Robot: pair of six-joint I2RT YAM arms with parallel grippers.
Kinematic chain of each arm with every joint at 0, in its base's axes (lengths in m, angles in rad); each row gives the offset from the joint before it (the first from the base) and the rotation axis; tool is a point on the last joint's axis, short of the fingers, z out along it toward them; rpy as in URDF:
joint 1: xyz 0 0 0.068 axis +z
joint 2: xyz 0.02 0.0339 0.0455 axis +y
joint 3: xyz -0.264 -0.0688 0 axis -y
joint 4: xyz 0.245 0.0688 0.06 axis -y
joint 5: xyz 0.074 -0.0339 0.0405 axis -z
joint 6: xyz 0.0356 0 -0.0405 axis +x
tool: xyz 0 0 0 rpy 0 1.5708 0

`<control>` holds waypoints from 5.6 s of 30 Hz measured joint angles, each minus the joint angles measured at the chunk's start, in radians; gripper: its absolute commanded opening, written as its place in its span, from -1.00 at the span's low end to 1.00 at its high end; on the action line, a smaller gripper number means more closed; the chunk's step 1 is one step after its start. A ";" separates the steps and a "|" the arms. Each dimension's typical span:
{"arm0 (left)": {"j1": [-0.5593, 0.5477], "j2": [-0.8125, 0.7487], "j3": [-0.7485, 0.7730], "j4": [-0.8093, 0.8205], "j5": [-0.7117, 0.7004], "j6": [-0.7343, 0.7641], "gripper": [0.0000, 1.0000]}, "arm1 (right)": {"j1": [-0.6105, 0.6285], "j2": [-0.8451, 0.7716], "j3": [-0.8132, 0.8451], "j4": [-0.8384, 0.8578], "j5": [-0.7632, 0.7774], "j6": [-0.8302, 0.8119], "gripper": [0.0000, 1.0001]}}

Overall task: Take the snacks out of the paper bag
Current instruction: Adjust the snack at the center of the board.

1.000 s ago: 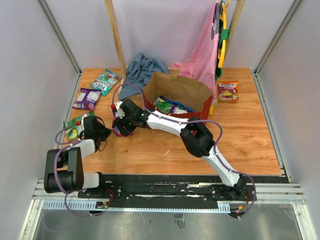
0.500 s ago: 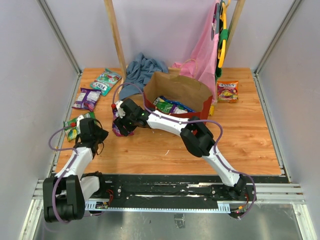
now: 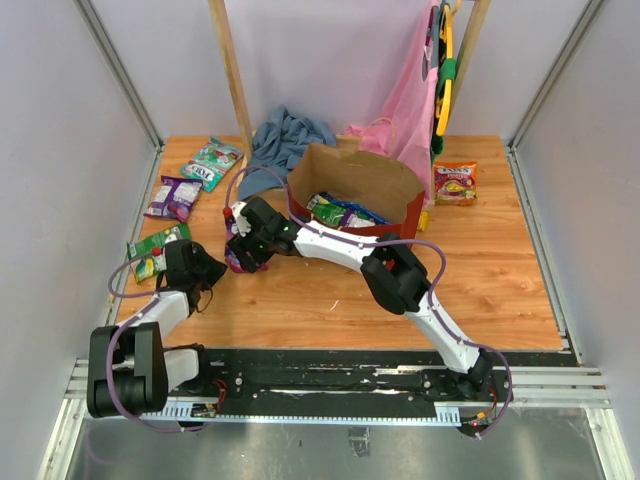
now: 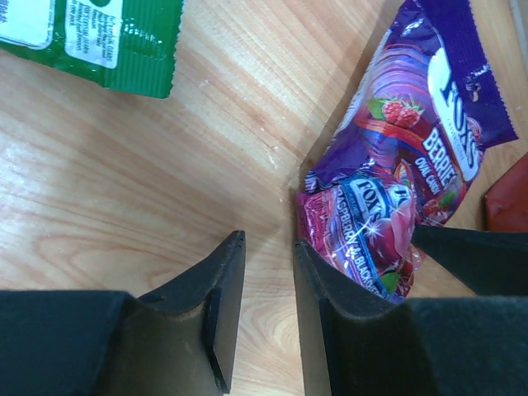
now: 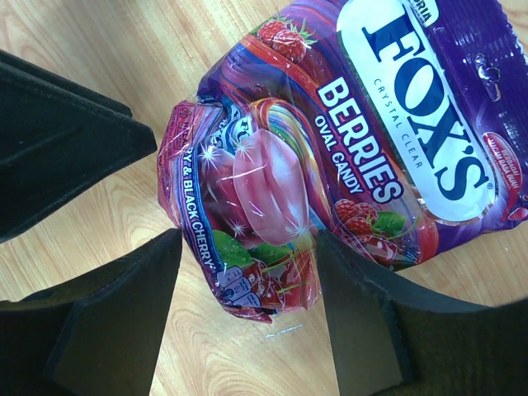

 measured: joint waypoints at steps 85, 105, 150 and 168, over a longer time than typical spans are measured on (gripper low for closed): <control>-0.328 0.178 0.162 0.273 0.156 -0.065 -0.97 | -0.132 -0.827 -0.296 -0.018 -0.048 0.104 0.60; -0.208 0.547 0.407 0.171 0.037 -0.049 -0.99 | -0.274 -1.094 -0.536 0.008 -0.061 0.108 0.65; -0.354 0.347 0.413 -0.266 -0.440 0.140 0.99 | -0.283 -1.182 -0.664 0.040 -0.129 0.148 0.70; -0.217 0.575 0.650 -0.272 -0.441 0.075 0.99 | -0.283 -1.190 -0.688 0.033 -0.129 0.146 0.74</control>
